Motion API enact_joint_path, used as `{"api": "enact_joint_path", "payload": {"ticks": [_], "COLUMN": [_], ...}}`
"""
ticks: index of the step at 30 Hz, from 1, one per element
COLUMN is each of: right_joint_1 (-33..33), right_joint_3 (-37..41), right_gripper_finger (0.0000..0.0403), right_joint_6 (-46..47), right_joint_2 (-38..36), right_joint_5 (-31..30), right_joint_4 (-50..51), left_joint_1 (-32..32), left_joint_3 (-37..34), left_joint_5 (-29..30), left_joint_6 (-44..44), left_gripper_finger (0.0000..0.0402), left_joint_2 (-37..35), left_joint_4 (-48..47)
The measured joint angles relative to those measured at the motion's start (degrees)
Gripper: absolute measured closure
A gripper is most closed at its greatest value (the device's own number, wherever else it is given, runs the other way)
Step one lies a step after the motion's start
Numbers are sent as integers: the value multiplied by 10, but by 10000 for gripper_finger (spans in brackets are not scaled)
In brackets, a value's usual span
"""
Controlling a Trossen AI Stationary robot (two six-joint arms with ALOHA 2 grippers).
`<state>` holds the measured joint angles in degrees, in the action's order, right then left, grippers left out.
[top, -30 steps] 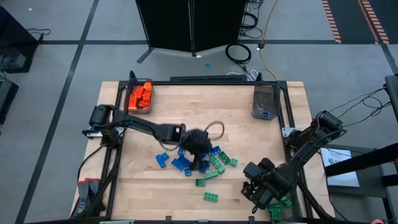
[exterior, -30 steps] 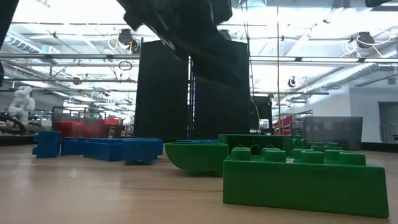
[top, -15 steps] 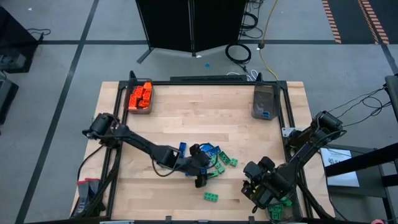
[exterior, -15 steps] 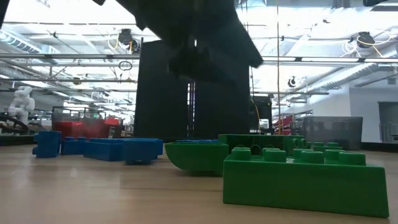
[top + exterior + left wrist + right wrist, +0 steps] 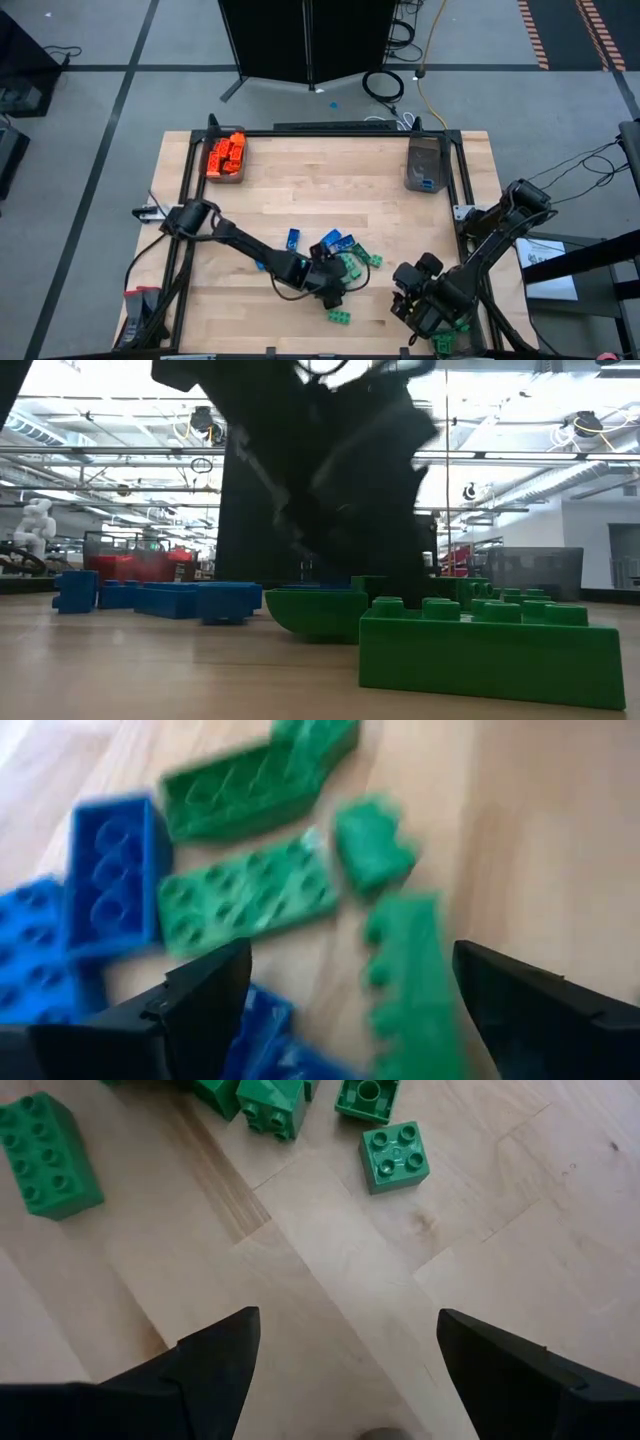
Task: Sort blocks
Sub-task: Put the green game piece into the bottom right black bin
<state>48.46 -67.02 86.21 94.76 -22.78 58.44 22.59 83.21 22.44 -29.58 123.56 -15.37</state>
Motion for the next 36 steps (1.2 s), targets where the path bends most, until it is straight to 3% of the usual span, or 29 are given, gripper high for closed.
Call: {"api": "enact_joint_path", "payload": {"ticks": [4,7,11,16,21,28,31,36], "right_joint_1": [5,7,7,7,7,8,8,8], "right_joint_3": [0,0,0,0,0,0,0,0], "right_gripper_finger": [103,103,103,103,103,103,103,103], "right_joint_6": [1,1,5,42,76,65,5,-193], "right_joint_2": [0,0,0,0,0,-4,-19,-65], "right_joint_5": [0,0,-8,-62,-150,-316,-396,-484], "right_joint_4": [-3,-1,1,1,-15,-72,-128,-267], "left_joint_1": [-2,-1,0,-5,-8,-13,-12,-3], "left_joint_3": [0,0,0,-2,-2,-2,-2,-1], "left_joint_5": [-27,-38,-39,-46,-51,12,38,91], "left_joint_6": [-2,-2,-2,-16,-16,-16,2,19], "left_gripper_finger": [67,104,188,318,322,322,322,322], "left_joint_2": [15,18,15,4,-40,-139,-180,-226], "left_joint_4": [-4,0,2,-4,-3,4,21,48]}}
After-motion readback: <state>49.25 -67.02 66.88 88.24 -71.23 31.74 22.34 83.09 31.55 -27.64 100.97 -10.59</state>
